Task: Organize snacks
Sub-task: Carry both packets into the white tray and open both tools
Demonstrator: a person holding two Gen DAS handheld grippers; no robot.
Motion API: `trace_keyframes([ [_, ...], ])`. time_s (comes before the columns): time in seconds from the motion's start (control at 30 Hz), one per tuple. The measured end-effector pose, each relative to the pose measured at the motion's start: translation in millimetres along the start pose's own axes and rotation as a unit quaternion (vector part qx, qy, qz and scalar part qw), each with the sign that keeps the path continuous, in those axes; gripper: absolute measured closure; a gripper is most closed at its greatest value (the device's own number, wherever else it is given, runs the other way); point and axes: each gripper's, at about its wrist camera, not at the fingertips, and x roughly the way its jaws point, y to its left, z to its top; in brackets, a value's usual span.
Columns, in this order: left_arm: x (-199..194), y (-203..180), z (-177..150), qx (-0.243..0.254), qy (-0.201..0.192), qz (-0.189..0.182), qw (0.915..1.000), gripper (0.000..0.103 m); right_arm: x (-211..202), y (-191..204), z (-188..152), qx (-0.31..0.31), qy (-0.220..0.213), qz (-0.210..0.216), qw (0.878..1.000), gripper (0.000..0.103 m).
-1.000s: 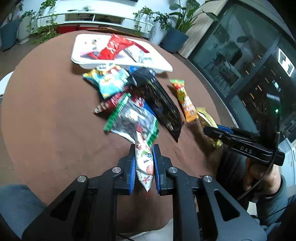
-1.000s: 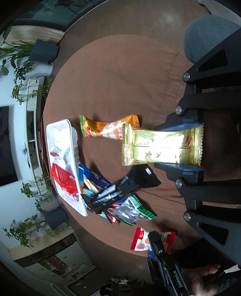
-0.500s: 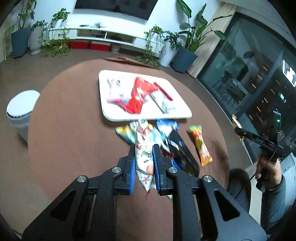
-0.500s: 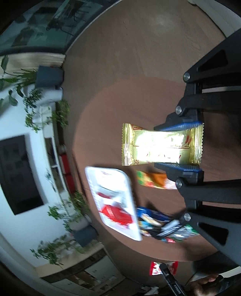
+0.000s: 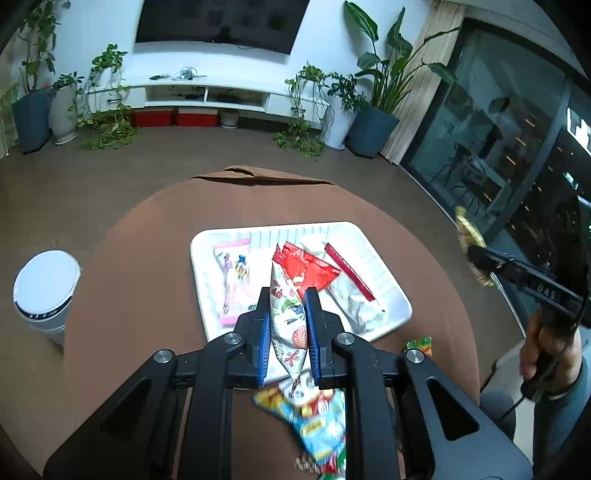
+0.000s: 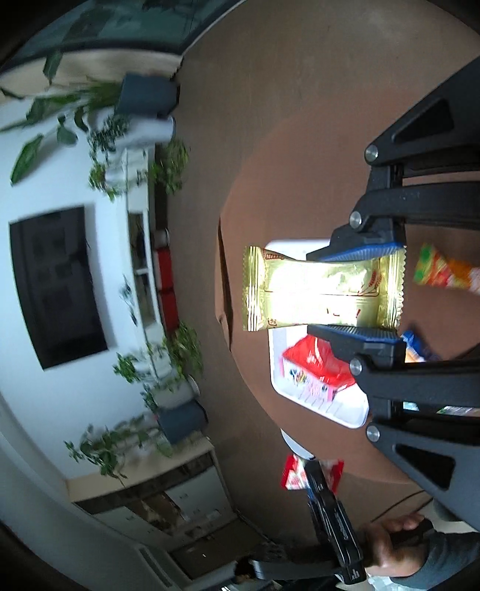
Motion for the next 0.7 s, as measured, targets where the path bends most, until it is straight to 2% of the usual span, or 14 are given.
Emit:
trace_keyframes([
  [0.13,39,3,11,0.004,0.022,-0.002,0.9997,0.088,48,10,4,-0.011,0.034,0.004,0.999,0.070],
  [0.23,68,11,14,-0.003,0.036,0.002,0.9993,0.088,77,3,3,0.002,0.056,0.005,0.998,0.070],
  [0.47,113,32,1,-0.018,0.064,0.003,0.9978,0.088,118,-13,-1,0.008,0.089,-0.007,0.996,0.070],
  [0.7,139,34,-9,-0.010,0.085,0.006,0.9963,0.088,143,-25,-8,0.012,0.108,-0.018,0.994,0.070],
])
